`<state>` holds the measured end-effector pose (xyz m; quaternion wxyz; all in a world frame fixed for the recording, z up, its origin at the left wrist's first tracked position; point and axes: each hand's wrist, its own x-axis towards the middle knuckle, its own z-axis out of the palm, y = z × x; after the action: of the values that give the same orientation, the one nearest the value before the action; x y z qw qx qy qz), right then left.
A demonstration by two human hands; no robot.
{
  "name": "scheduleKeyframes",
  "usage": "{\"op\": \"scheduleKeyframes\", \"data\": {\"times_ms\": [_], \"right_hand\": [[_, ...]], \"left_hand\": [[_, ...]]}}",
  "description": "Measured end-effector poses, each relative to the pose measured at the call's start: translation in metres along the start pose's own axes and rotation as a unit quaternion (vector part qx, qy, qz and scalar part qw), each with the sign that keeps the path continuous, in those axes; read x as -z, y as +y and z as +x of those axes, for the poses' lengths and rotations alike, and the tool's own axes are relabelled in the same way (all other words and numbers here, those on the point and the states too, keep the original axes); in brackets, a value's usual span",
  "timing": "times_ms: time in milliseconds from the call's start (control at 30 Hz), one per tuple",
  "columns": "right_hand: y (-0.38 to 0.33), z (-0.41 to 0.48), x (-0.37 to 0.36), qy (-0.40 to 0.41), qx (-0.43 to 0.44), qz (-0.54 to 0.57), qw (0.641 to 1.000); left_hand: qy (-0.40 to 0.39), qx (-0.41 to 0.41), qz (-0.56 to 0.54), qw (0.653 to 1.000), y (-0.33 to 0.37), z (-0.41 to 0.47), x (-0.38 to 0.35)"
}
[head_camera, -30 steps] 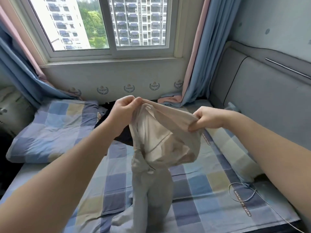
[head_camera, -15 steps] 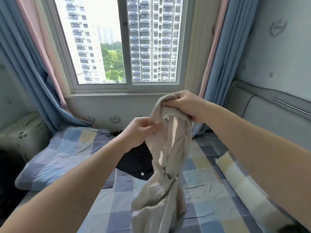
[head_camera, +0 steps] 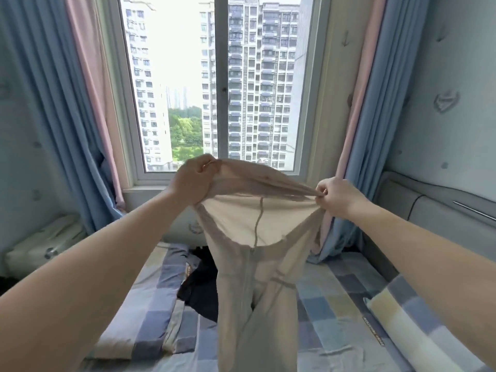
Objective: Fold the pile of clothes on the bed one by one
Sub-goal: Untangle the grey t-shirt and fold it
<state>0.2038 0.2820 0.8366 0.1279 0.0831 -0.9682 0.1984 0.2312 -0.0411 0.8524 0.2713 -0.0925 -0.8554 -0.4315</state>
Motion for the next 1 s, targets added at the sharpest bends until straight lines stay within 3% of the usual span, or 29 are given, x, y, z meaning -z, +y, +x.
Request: {"op": "scheduleKeyframes", "data": {"times_ms": [100,200,267,333,433,500,600,733,867,1000], "right_hand": [[-0.020,0.007,-0.001,-0.001,-0.032,0.156,0.987],[-0.041,0.012,0.005,-0.149,-0.087,0.397,0.901],[-0.053,0.013,0.009,-0.199,-0.097,0.449,0.866],[-0.066,0.012,0.009,-0.211,-0.097,0.460,0.857],[-0.078,0.009,0.008,-0.228,-0.094,0.468,0.848],[-0.075,0.004,0.009,-0.239,-0.089,0.482,0.838],[-0.067,-0.014,0.016,-0.251,-0.072,0.501,0.825],[-0.050,-0.047,0.034,-0.299,-0.041,0.493,0.816],[-0.037,-0.088,0.050,-0.272,-0.044,0.543,0.794],[-0.029,-0.138,0.071,-0.228,-0.038,0.591,0.773]], "left_hand": [[0.002,-0.048,0.072,0.996,-0.013,0.013,0.028],[-0.080,-0.052,0.152,0.984,-0.029,0.019,0.056],[-0.165,-0.022,0.192,0.967,-0.038,0.020,0.071],[-0.238,0.029,0.254,0.937,-0.047,0.018,0.081],[-0.276,0.059,0.330,0.901,-0.063,0.010,0.091],[-0.283,0.080,0.265,0.919,-0.074,0.004,0.102],[-0.292,0.158,0.052,0.942,-0.075,-0.019,0.120],[-0.279,0.206,-0.219,0.912,-0.062,-0.056,0.129],[-0.197,0.213,-0.302,0.908,-0.031,-0.095,0.118],[-0.058,0.211,-0.332,0.918,0.023,-0.139,0.097]]}}
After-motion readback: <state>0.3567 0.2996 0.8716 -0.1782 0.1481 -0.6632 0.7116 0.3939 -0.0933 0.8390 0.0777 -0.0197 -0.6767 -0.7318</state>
